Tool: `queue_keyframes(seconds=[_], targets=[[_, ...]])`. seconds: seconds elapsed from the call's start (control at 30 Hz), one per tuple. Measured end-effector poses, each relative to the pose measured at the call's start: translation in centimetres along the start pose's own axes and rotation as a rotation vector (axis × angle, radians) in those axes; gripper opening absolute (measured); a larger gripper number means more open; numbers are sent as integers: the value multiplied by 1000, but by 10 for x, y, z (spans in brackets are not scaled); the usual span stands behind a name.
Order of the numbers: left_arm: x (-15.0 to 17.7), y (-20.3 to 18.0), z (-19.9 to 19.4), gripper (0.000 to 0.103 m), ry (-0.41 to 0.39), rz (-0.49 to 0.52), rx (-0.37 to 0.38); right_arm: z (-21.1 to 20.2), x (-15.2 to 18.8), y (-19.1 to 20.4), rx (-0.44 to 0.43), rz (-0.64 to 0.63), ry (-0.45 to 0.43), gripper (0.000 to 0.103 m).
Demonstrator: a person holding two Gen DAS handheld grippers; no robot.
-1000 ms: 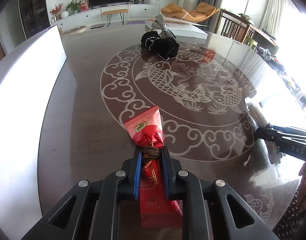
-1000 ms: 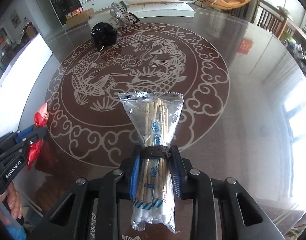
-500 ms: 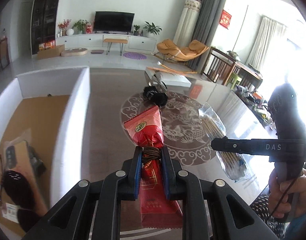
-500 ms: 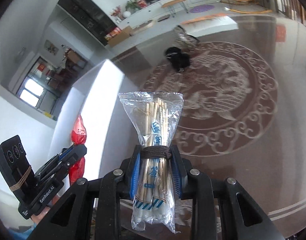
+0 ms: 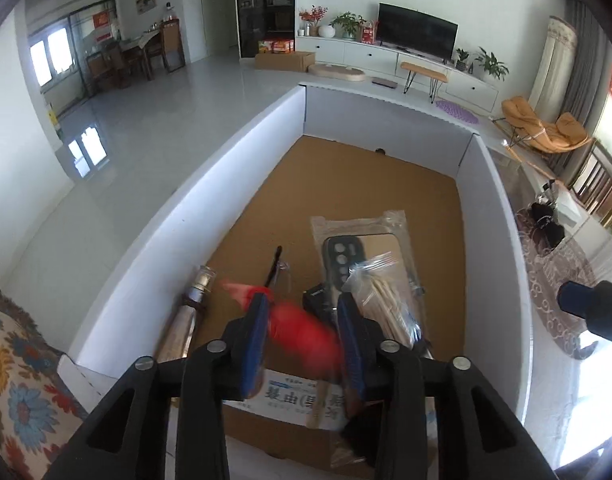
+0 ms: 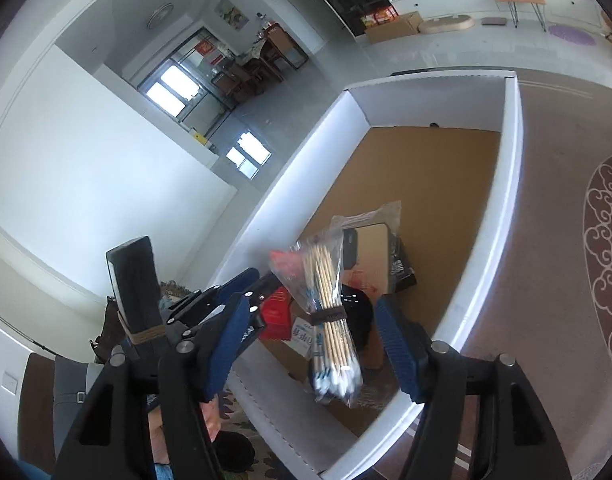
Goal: Organize objects
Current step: 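Open both tools to drop the packet and swabs into the bin, then bring both open tools back over the table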
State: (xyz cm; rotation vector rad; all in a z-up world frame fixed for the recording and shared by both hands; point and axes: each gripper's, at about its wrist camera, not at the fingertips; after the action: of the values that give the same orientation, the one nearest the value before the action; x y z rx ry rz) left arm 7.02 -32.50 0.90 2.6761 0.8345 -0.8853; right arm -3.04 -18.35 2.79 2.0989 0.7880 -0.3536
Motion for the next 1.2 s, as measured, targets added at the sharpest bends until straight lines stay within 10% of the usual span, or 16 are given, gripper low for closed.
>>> queue_keyframes(seconds=[0.07, 0.17, 0.43, 0.63, 1.2], targets=[[5, -18, -5, 74, -22, 1, 49, -18, 10, -17, 130, -36, -59, 77], [8, -66, -18, 78, -60, 72, 140, -56, 30, -59, 385, -50, -174, 96], [75, -246, -43, 99, 41, 309, 532, -140, 122, -230, 986, 166, -224, 98], [111, -325, 14, 99, 54, 427, 393, -194, 162, -269, 1018, 302, -305, 98], [99, -353, 67, 102, 11, 438, 233, -188, 161, -276, 1020, 315, -279, 98]])
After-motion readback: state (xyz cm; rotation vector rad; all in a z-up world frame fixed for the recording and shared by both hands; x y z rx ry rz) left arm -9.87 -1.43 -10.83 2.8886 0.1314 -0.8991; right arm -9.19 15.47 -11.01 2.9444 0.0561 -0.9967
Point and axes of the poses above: each gripper's, at about its wrist camera, not at the fingertips, and z roughly the way its jaws point, y to its left, x to its underside, and after that the axes turned 5 degrees about -x, right-handed
